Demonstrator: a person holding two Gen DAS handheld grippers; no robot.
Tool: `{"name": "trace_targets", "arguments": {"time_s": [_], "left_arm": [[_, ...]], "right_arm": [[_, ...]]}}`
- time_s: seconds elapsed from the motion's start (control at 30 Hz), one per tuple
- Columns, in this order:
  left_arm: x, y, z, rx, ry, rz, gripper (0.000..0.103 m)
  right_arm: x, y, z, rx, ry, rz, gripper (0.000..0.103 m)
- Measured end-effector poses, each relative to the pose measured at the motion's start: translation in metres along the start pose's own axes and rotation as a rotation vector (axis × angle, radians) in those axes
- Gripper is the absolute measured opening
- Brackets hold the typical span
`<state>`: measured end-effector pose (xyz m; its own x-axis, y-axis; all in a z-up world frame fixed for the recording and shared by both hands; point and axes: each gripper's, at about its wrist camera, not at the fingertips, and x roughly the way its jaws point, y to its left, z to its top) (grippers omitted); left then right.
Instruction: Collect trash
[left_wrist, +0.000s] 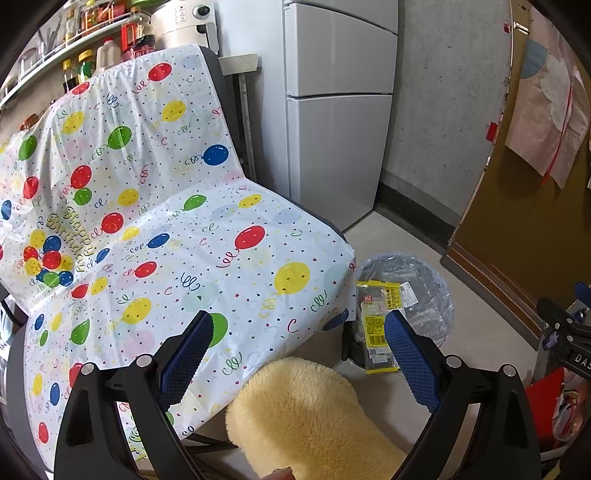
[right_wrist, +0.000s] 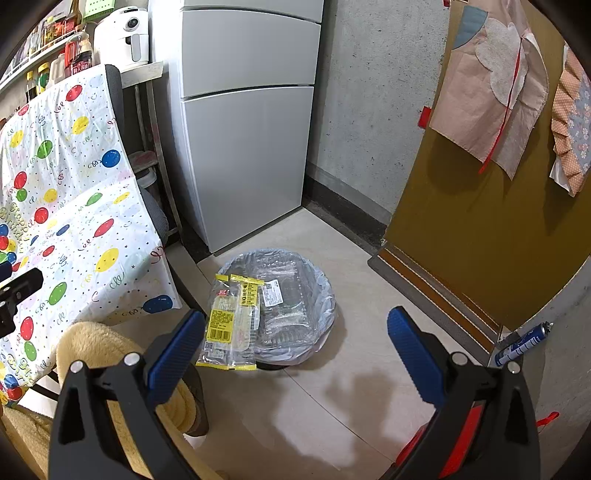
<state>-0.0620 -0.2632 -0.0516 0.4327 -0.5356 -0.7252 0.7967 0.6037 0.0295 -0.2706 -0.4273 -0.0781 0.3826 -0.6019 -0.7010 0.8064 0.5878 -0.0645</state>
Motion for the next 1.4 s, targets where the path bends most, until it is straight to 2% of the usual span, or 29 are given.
{"name": "trace_targets", "arguments": {"time_s": [0.93,1.1,1.23,1.4], "left_arm": [[-0.006,-0.004,0.002,0.006,-0.008,-0.001,0.093],[-0.009,-0.002,0.001,0.021,-0.026,-0.038,0.093],[-0.005,0.012,-0.004,-0.002,0.001,-0.025,0.093],[0.006,0.072,-0.022,-0.111,0.054,0.037,0.093]], "right_arm": [[-0.004,0.002,0.002,0.01,-0.009,0.003,0.097],[-0.002,0.003,0.002,0.009,-0.006,0.009,0.097],[0.007,0.017,0.007,-0.004,0.008,0.035,0.097],[0.023,0.058,0.022,-0.075,0.012,0.116,0.097]]}}
